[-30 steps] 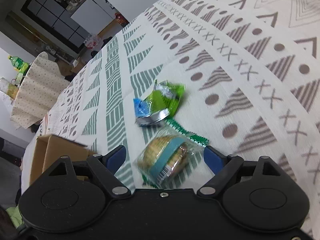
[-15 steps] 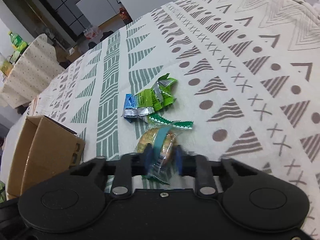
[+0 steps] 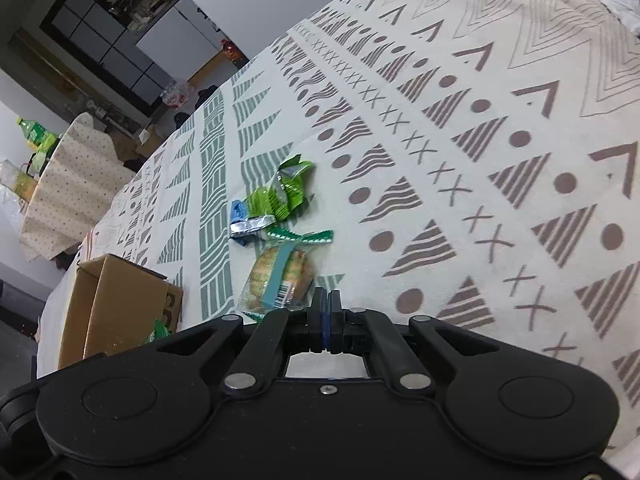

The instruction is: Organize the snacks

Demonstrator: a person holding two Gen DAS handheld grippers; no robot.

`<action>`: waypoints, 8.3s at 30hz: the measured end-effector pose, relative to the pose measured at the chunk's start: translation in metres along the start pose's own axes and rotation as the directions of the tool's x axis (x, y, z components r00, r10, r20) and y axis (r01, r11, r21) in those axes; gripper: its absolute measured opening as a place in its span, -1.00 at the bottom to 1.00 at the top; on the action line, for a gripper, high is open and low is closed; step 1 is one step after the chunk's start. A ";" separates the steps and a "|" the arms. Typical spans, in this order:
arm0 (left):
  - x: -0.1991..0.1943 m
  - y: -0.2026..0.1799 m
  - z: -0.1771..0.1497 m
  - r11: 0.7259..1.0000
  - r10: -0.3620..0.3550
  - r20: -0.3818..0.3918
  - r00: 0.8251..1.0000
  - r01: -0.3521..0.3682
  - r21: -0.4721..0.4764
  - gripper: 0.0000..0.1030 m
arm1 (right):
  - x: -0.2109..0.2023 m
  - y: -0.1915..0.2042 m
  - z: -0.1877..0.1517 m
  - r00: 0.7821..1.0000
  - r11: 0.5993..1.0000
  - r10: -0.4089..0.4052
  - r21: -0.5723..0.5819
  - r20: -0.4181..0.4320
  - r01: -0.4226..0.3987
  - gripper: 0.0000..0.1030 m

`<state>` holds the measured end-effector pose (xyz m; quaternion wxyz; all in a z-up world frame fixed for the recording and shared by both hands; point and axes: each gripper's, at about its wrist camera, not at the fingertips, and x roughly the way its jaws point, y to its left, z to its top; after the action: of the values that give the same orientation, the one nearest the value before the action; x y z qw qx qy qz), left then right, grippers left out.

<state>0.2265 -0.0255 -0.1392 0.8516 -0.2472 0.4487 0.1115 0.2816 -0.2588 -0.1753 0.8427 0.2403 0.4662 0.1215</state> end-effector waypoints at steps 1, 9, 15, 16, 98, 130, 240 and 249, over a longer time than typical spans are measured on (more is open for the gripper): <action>0.000 0.000 0.000 1.000 -0.001 0.000 1.000 0.001 -0.004 -0.30 | 0.001 0.001 0.001 1.000 1.000 0.005 0.003 0.003 -0.005 -0.99; 0.005 0.003 0.004 1.000 0.001 0.007 1.000 -0.001 -0.007 -0.30 | 0.031 0.034 0.002 1.000 0.997 0.006 -0.078 0.010 -0.006 0.32; 0.022 0.014 0.006 0.998 0.025 -0.009 1.000 -0.025 -0.066 -0.30 | 0.046 0.056 -0.003 0.998 0.981 -0.049 -0.185 0.038 0.055 0.58; 0.024 0.015 0.006 0.997 0.025 -0.013 1.000 -0.026 -0.077 -0.30 | 0.049 0.058 -0.002 0.998 0.979 -0.055 -0.196 0.038 0.061 0.60; -0.112 0.077 0.081 0.998 -0.049 0.149 0.988 0.053 -0.021 -0.30 | -0.061 0.170 -0.016 0.959 0.903 0.231 -0.402 0.164 -0.149 -0.07; -0.098 0.167 0.086 0.986 -0.033 0.031 0.999 0.037 -0.164 0.38 | -0.021 0.227 -0.062 0.946 0.846 0.317 -0.433 -0.062 -0.312 0.03; 0.085 -0.065 0.042 0.989 -0.091 0.019 0.996 0.088 0.121 0.31 | 0.055 -0.007 0.093 0.975 0.970 0.215 -0.103 -0.060 -0.220 0.36; 0.119 -0.079 0.056 0.986 -0.079 -0.018 0.997 0.081 0.143 0.29 | 0.079 -0.016 0.099 0.976 0.975 0.201 -0.079 -0.088 -0.208 0.26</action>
<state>0.3664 -0.0674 -0.1848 0.8682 -0.2036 0.4504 0.0431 0.4072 -0.2670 -0.1969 0.8163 0.2447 0.4663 0.2374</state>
